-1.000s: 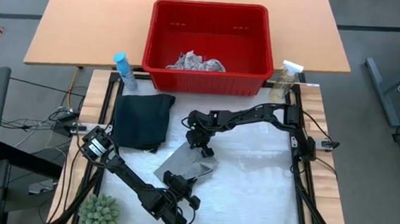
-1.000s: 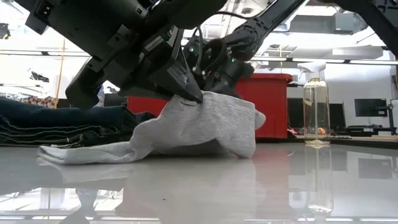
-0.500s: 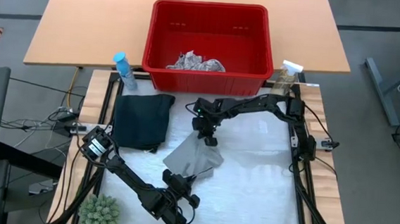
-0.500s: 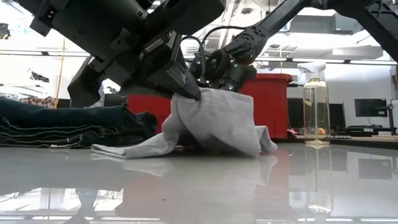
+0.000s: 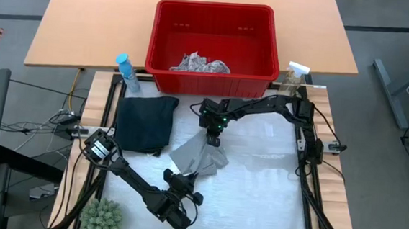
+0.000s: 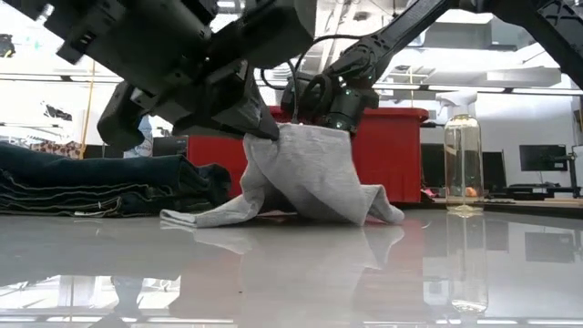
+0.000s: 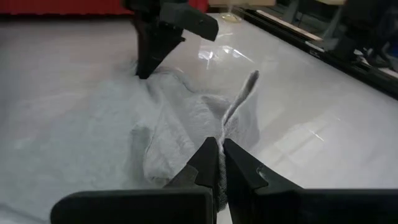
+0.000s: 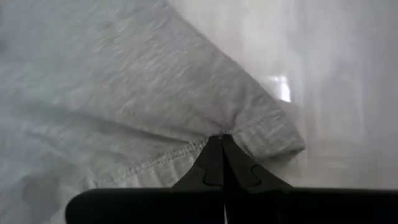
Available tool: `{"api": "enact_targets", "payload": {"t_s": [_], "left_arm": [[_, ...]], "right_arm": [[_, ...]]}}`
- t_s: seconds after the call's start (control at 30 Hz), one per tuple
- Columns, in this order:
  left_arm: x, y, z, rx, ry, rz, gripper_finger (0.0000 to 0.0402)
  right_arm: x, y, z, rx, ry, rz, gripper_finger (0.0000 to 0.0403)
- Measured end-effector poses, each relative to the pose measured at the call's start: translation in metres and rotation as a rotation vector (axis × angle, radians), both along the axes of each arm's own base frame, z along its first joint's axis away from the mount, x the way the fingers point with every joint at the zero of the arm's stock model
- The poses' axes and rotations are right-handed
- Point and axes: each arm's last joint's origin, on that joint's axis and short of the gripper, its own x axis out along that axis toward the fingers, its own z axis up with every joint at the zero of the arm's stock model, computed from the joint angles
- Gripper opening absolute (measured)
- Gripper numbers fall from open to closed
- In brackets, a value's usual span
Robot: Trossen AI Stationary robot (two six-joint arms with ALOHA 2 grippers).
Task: Fold Laundry from Bin
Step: Fold the gray shorts
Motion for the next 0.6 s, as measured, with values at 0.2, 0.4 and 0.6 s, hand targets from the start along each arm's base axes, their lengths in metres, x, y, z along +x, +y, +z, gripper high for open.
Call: {"api": "enact_targets", "payload": {"t_s": [0.2, 0.4, 0.6], "left_arm": [[0.006, 0.012, 0.000, -0.012, -0.014, 0.045, 0.0000], [0.014, 0.036, -0.001, -0.005, -0.004, 0.121, 0.0000], [0.000, 0.054, -0.011, -0.049, -0.074, 0.242, 0.0000]], "right_arm": [[-0.002, 0.004, -0.001, -0.021, 0.058, -0.143, 0.0013], [0.001, 0.017, -0.001, -0.066, 0.078, -0.223, 0.0013], [-0.001, 0.016, -0.002, -0.048, 0.099, -0.253, 0.0013]]}}
